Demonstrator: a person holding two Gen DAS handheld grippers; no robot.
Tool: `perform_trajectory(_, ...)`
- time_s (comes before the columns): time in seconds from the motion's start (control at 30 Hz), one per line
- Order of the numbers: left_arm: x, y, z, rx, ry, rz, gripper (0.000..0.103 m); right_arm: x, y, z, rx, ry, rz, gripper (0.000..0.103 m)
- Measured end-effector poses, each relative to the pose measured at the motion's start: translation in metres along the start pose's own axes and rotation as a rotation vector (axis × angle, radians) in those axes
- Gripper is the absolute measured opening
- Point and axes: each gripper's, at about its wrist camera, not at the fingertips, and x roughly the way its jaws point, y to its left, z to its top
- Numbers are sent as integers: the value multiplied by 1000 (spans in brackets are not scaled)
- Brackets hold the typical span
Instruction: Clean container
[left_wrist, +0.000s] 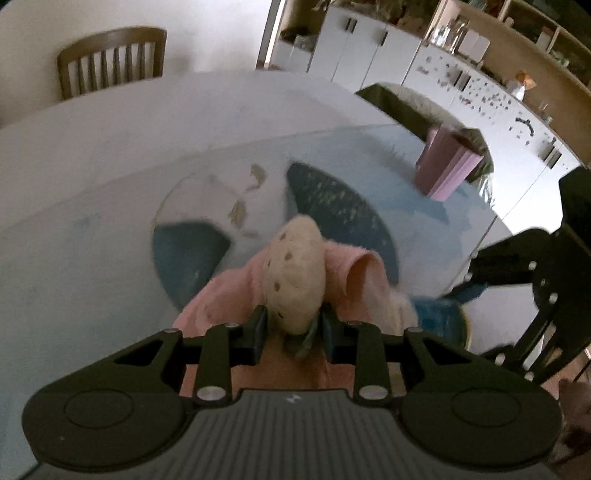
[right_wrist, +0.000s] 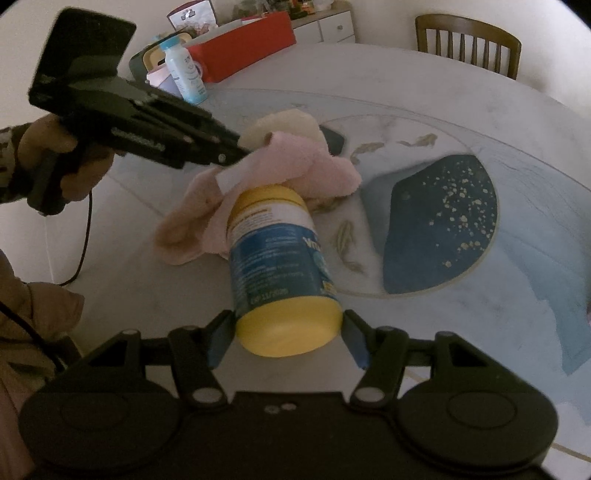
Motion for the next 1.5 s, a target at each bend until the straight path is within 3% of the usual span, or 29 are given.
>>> perform_trajectory(0.23,-8,9,-22,30,54,66,29,-1,-1,0,18,-9,-6,62)
perform_trajectory(0.5,-38,2,-21,16,-11,-23,23,-1,-1,0,22,-12,-10,62)
perform_trajectory(0.6,-54,-9,-20,63,-36,-68,23,-1,0,0,22,-10,-13,62)
perform_trajectory(0.73,-61,-34,-19,178,-67,-36,24,-1,0,0,24,-11,-13,62)
perform_trajectory(0.8,-60,-45,-16,220,-88,-19,35,0,0,0,23,-11,-14,62)
perform_trajectory(0.83,-59,-49,-15,228,-99,-10,56,-1,0,0,22,-10,-14,62)
perform_trajectory(0.9,-54,-56,-12,243,-129,19,86,-1,0,0,21,-10,-15,62)
perform_trajectory(0.93,-52,-60,-10,254,-144,38,86,-1,0,0,23,-10,-14,62)
perform_trajectory(1.07,-28,-66,3,266,-132,99,86,-1,0,0,22,-11,-15,62)
perform_trajectory(1.23,0,-56,12,222,-76,106,85,-1,-1,0,23,-11,-15,62)
perform_trajectory(1.27,3,-52,13,203,-71,107,81,-1,-1,0,24,-12,-15,62)
perform_trajectory(1.33,3,-44,16,145,-64,61,59,-1,-1,0,27,-13,-13,62)
perform_trajectory(1.43,1,-36,19,117,-60,58,35,-1,-1,0,25,-13,-14,62)
perform_trajectory(1.5,-2,-32,19,108,-60,57,31,-1,-2,0,27,-14,-12,62)
